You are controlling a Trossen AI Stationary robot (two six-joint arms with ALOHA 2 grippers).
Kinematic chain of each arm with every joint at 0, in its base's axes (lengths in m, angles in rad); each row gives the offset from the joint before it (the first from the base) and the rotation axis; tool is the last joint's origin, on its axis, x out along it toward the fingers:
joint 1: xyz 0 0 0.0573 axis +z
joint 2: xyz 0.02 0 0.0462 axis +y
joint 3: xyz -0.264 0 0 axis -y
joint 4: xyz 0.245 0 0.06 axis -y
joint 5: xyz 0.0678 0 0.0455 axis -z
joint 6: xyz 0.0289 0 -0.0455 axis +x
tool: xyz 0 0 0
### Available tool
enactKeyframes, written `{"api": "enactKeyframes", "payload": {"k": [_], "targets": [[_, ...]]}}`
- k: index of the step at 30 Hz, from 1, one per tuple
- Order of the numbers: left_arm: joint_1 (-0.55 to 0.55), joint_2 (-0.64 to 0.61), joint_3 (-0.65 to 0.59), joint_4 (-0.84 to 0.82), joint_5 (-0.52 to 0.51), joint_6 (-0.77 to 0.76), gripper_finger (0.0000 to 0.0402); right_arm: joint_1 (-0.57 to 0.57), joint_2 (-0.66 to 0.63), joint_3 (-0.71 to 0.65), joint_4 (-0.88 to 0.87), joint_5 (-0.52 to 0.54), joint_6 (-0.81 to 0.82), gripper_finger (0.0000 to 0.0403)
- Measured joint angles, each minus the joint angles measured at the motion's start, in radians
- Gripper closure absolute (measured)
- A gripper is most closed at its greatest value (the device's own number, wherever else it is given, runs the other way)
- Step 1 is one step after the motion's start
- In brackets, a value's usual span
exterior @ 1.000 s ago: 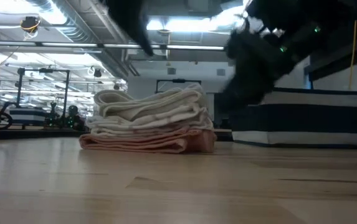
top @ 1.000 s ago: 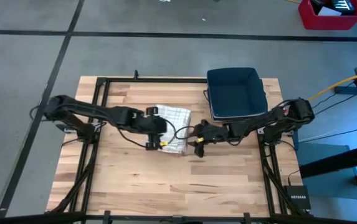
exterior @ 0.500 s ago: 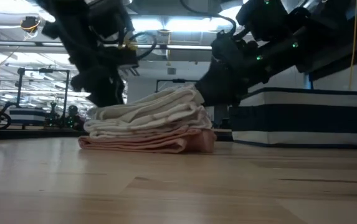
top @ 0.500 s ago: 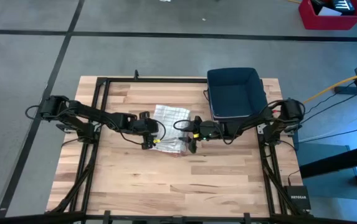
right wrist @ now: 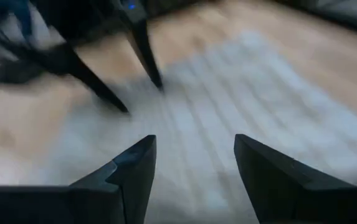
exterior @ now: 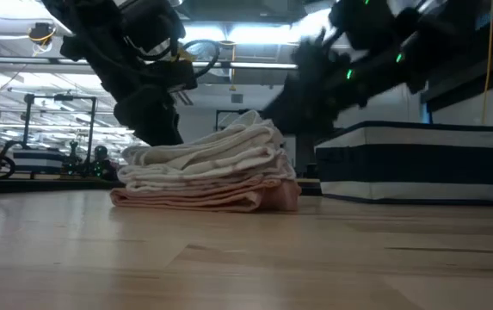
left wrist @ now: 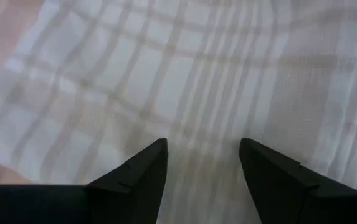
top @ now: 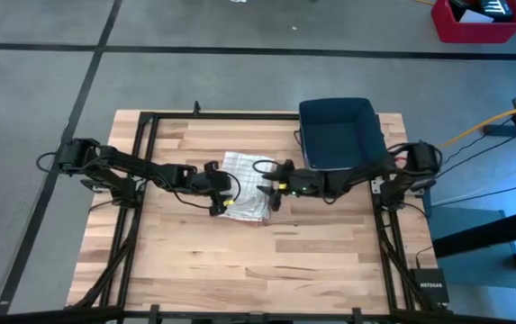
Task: Fold towel
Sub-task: Stack the folded stacked towels on the top of the brown towel, then return to Home Position
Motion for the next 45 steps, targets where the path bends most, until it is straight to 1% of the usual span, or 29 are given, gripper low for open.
{"api": "enactKeyframes", "payload": {"k": [2, 4, 7, 11, 14, 18, 20, 22, 26, 29, 33, 36, 39, 41, 45], "targets": [[-0.001, 0.000, 0.000, -0.006, 0.000, -0.008, 0.0208, -0.025, 0.047, 0.001, -0.016, -0.015, -0.019, 0.0182], [-0.001, 0.000, 0.000, -0.014, 0.001, -0.024, 0.0208, -0.036, 0.097, 0.001, -0.015, -0.063, -0.034, 0.0182], [-0.001, 0.000, 0.000, -0.028, 0.001, -0.056, 0.0208, -0.037, 0.146, 0.000, -0.030, -0.116, -0.119, 0.0182], [-0.006, 0.000, 0.000, -0.070, 0.002, -0.143, 0.0208, -0.048, 0.166, 0.003, -0.054, -0.098, -0.208, 0.0182], [-0.028, 0.000, -0.011, -0.058, -0.002, -0.212, 0.0208, -0.082, 0.166, 0.003, -0.057, -0.088, -0.282, 0.0182], [-0.059, 0.003, -0.012, -0.044, -0.002, -0.229, 0.0208, -0.147, 0.167, 0.002, -0.038, -0.078, -0.381, 0.0182], [-0.065, 0.005, -0.012, -0.021, -0.001, -0.225, 0.0208, -0.172, 0.167, 0.002, -0.038, -0.092, -0.415, 0.0182], [-0.063, 0.005, -0.012, -0.013, -0.008, -0.203, 0.0208, -0.184, 0.167, 0.002, -0.038, -0.128, -0.401, 0.0182], [-0.043, 0.005, -0.012, -0.053, -0.072, -0.179, 0.0208, -0.166, 0.167, 0.001, -0.040, -0.197, -0.364, 0.0182], [-0.019, 0.005, -0.013, -0.075, -0.080, -0.177, 0.0208, -0.140, 0.167, 0.001, -0.040, -0.193, -0.360, 0.0182], [-0.005, 0.005, -0.013, -0.072, -0.081, -0.139, 0.0208, -0.135, 0.167, 0.001, -0.039, -0.212, -0.337, 0.0182], [-0.006, -0.006, -0.005, -0.077, -0.081, -0.126, 0.0208, -0.136, 0.155, 0.000, -0.047, -0.203, -0.318, 0.0182], [-0.022, -0.041, 0.021, -0.088, -0.081, -0.106, 0.0208, -0.136, 0.104, 0.000, -0.070, -0.203, -0.312, 0.0182], [-0.034, -0.078, 0.045, -0.131, -0.081, -0.089, 0.0208, -0.135, 0.052, 0.000, -0.102, -0.203, -0.292, 0.0182], [-0.052, -0.187, 0.100, -0.215, -0.083, -0.043, 0.0208, -0.135, -0.102, -0.001, -0.155, -0.203, -0.152, 0.0182]]}}
